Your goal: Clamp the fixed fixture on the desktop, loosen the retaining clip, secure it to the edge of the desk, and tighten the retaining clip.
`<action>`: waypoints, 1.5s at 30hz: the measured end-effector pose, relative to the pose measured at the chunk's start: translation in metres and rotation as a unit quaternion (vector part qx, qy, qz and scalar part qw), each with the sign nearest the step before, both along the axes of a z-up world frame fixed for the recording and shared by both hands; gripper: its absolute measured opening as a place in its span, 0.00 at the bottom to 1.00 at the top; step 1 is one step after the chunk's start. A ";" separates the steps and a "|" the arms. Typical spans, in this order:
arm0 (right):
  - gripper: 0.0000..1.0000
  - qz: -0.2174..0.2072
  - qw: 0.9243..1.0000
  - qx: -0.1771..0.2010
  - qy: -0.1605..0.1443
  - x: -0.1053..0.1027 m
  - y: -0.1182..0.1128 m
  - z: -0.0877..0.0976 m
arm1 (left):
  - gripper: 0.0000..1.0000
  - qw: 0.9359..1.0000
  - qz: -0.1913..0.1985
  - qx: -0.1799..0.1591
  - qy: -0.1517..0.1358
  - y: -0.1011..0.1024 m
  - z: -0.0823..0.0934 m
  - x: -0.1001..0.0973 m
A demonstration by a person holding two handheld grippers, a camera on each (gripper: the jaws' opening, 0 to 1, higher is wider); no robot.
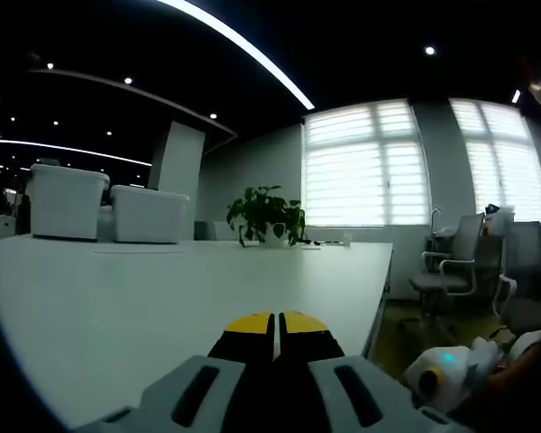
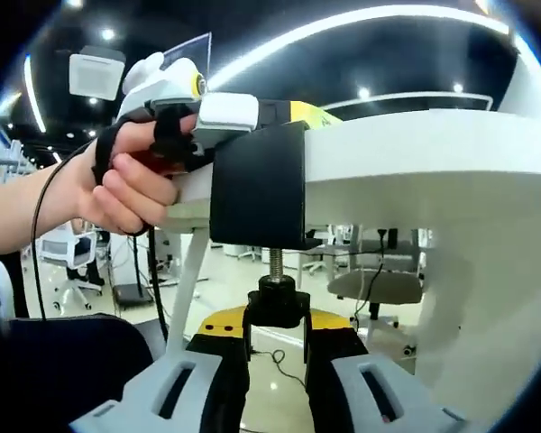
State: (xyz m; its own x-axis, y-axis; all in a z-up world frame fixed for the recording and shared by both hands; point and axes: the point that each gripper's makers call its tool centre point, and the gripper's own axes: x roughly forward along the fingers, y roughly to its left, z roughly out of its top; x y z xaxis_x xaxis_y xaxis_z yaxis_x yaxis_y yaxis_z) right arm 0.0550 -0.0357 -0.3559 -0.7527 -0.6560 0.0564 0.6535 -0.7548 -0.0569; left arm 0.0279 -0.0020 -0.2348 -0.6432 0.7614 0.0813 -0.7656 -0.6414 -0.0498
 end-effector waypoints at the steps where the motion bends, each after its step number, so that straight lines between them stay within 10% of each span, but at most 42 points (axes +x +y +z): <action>1: 0.20 0.003 1.000 0.000 0.000 0.001 0.000 0.000 | 0.03 1.000 0.000 -0.001 0.000 0.000 0.000 0.000; 23: 0.26 -0.167 0.985 -0.012 0.036 0.014 0.014 0.012 | 0.03 1.000 0.000 -0.001 0.001 0.000 0.000 0.000; 31: 0.20 -0.153 0.987 -0.011 0.039 0.011 0.014 0.012 | 0.03 1.000 0.000 0.000 0.000 -0.001 -0.001 0.000; 45: 0.20 -0.002 0.999 -0.001 0.046 0.007 0.013 0.013 | 0.03 1.000 0.000 0.000 0.001 -0.001 -0.001 0.001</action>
